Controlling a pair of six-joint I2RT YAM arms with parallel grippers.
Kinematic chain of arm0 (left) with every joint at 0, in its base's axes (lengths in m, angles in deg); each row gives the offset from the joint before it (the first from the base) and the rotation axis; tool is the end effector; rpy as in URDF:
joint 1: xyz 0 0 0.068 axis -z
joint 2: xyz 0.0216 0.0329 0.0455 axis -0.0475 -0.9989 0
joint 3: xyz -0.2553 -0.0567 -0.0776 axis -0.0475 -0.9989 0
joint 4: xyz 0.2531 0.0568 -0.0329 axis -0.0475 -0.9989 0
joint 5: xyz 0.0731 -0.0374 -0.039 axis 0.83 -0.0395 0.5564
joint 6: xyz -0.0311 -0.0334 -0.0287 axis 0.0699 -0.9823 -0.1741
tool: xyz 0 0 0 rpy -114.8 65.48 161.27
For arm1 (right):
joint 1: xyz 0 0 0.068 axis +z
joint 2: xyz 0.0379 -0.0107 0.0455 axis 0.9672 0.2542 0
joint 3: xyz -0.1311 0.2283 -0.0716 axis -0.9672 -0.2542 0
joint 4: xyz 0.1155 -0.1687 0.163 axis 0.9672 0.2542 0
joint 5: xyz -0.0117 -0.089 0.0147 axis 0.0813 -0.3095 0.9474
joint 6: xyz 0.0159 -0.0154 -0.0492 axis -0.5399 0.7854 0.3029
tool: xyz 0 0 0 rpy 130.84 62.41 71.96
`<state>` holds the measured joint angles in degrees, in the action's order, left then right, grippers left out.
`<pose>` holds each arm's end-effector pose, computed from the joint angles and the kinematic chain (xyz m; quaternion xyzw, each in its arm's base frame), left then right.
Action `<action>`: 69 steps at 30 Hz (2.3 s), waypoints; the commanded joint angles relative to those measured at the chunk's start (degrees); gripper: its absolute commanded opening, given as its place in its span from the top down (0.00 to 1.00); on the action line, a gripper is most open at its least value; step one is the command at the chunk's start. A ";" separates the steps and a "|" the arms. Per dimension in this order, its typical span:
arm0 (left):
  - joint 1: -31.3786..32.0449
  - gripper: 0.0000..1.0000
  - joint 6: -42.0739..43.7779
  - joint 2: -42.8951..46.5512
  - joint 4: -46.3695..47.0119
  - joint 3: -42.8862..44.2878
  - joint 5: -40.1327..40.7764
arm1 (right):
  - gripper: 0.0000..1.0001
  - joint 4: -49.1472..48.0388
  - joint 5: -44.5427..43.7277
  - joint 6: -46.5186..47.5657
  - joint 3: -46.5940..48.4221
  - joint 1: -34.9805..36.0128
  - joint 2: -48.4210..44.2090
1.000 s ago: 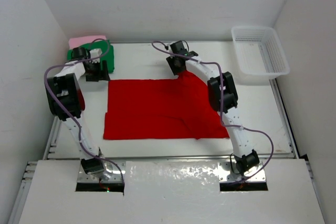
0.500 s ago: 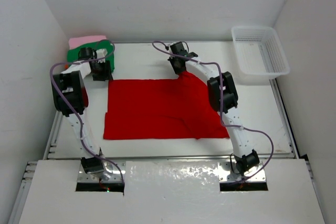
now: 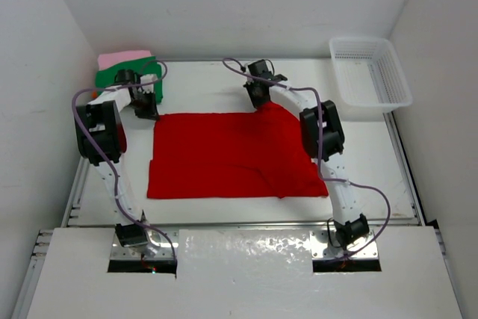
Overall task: Fold and stack the t-shirts
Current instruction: Grap the side of the flattened tshirt furthest away from the robot with both arms, then fold the other side of the tshirt into a rectangle
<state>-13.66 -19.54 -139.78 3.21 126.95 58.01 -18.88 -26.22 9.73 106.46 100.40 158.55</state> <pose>0.4374 0.0722 0.1500 0.0583 0.9620 -0.1213 0.2375 0.4951 0.2272 0.1353 -0.1389 0.9331 0.0276 0.3305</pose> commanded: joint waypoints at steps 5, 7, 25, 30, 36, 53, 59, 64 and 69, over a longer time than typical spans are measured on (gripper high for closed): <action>0.57 1.00 5.23 4.20 -2.04 -1.14 -7.52 | 1.00 -2.36 8.96 -2.63 -11.56 -5.07 -17.99; 0.48 1.00 7.69 9.65 -0.45 -2.72 -6.91 | 1.00 -6.49 12.30 -4.38 -23.41 -6.92 -25.01; 0.22 1.00 38.98 30.40 -15.11 -20.21 -0.57 | 1.00 -5.90 14.17 -8.00 -70.46 -17.04 -74.17; 0.22 1.00 45.23 32.95 -19.43 -25.13 -0.14 | 1.00 -3.69 13.73 -7.38 -76.26 -17.13 -79.01; 2.85 1.00 43.66 33.66 -15.40 -29.96 2.05 | 1.00 -5.28 12.94 -7.12 -80.23 -17.04 -79.98; 6.02 1.00 36.81 33.05 -2.83 -28.14 11.81 | 1.00 -8.52 13.03 -7.03 -78.74 -17.04 -75.59; 7.25 1.00 27.50 25.33 2.99 -14.37 12.69 | 1.00 -9.93 11.09 -4.39 -60.40 -18.79 -62.08; 7.25 1.00 24.76 19.86 4.65 -8.88 13.31 | 1.00 -8.88 12.66 -3.95 -44.73 -19.85 -47.93; 7.25 1.00 25.45 21.96 6.06 -13.00 12.00 | 1.00 -9.40 14.87 -5.27 -47.24 -19.76 -47.98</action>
<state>-6.82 6.68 -119.94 7.16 115.65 70.36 -28.30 -13.08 4.68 61.41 80.71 112.13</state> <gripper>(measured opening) 0.006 0.002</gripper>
